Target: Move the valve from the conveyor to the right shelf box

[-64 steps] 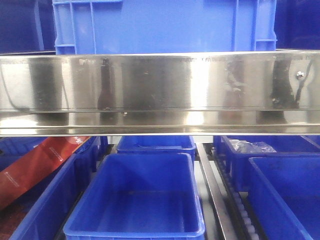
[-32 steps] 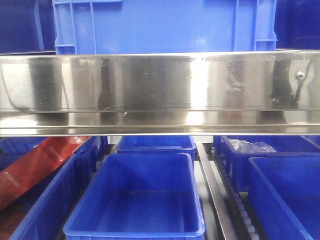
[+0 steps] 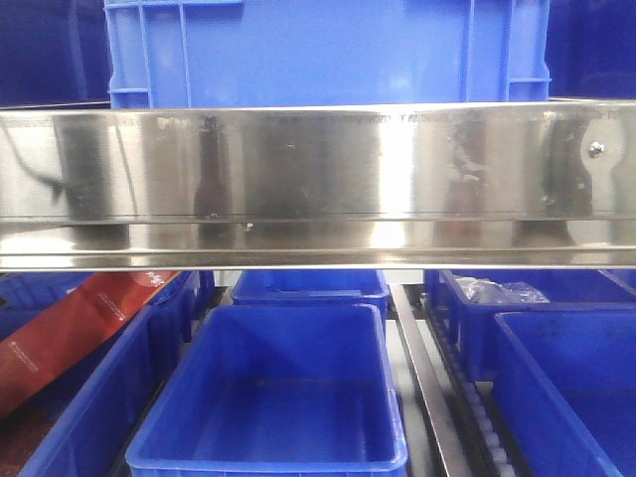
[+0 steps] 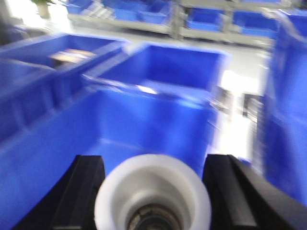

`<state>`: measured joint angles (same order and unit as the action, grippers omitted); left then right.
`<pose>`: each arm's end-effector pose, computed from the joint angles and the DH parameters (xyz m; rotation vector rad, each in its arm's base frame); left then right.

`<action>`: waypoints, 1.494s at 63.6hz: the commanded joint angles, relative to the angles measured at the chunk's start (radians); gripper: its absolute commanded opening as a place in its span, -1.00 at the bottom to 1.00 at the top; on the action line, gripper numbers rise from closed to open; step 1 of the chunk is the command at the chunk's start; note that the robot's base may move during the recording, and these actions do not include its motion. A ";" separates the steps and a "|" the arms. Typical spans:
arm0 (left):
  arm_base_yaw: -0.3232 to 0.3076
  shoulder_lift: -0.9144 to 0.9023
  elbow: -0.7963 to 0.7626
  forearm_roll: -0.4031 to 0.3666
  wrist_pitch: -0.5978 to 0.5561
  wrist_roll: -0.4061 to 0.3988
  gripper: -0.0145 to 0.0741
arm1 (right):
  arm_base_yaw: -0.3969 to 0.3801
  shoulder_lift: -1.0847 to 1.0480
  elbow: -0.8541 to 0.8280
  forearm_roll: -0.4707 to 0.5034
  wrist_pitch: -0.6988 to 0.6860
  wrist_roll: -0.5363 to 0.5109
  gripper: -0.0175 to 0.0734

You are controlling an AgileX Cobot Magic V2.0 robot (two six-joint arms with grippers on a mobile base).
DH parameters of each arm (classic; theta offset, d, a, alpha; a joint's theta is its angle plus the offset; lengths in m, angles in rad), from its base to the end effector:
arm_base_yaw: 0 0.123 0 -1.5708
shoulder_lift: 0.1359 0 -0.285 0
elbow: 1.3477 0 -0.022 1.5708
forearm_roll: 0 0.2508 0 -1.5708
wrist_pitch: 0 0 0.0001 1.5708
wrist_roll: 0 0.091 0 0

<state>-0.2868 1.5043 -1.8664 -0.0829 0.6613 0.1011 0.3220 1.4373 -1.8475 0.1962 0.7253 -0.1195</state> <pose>0.3104 -0.0964 0.5170 0.3230 1.7570 -0.2261 0.2796 0.1057 0.5274 -0.3562 1.7666 0.3666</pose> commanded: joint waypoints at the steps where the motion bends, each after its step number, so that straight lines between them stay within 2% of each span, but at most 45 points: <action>1: -0.041 0.060 -0.033 -0.014 -0.040 0.003 -0.92 | 0.027 0.067 -0.083 -0.002 -0.041 -0.003 -0.96; 14: -0.097 0.198 -0.048 -0.014 -0.046 0.003 -0.92 | 0.060 0.204 -0.132 -0.001 -0.015 -0.003 -0.96; 34: -0.098 0.300 -0.048 -0.029 -0.048 0.003 -0.92 | 0.070 0.343 -0.132 0.001 0.068 -0.003 -0.96; 40: -0.098 0.315 -0.048 -0.041 -0.048 0.003 -0.79 | 0.070 0.359 -0.132 0.001 0.083 -0.003 -0.90; 47: -0.098 0.326 -0.048 -0.068 -0.048 0.003 -0.38 | 0.070 0.372 -0.132 0.001 0.108 -0.003 -0.57; 57: -0.098 0.328 -0.048 -0.082 -0.046 0.001 0.37 | 0.070 0.370 -0.134 0.001 0.127 -0.003 0.25; 60: -0.098 0.328 -0.050 -0.082 -0.043 0.001 0.52 | 0.070 0.368 -0.134 0.001 0.132 -0.003 0.48; 63: -0.098 0.328 -0.050 -0.082 -0.043 0.001 0.67 | 0.070 0.364 -0.136 0.001 0.134 -0.003 0.66; 65: -0.098 0.328 -0.050 -0.082 -0.041 0.001 0.71 | 0.070 0.360 -0.137 0.001 0.136 -0.003 0.64; 75: -0.098 0.304 -0.061 -0.082 -0.014 0.001 0.70 | 0.070 0.325 -0.150 0.001 0.141 -0.003 0.64; 82: -0.091 0.258 -0.072 -0.074 0.025 0.001 0.62 | 0.070 0.281 -0.157 0.001 0.145 -0.003 0.64; 89: -0.083 0.198 -0.072 -0.064 0.063 0.001 0.34 | 0.070 0.220 -0.157 0.001 0.145 -0.003 0.51; 93: -0.068 0.161 -0.072 -0.064 0.092 0.001 0.08 | 0.070 0.184 -0.157 0.001 0.145 -0.003 0.29; 95: -0.065 0.144 -0.072 -0.064 0.103 0.001 -0.09 | 0.070 0.165 -0.157 0.001 0.145 -0.003 0.12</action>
<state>-0.3664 1.7025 -1.9267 -0.1501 0.7403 0.1032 0.3900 1.6585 -1.9923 0.2004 0.8802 -0.1195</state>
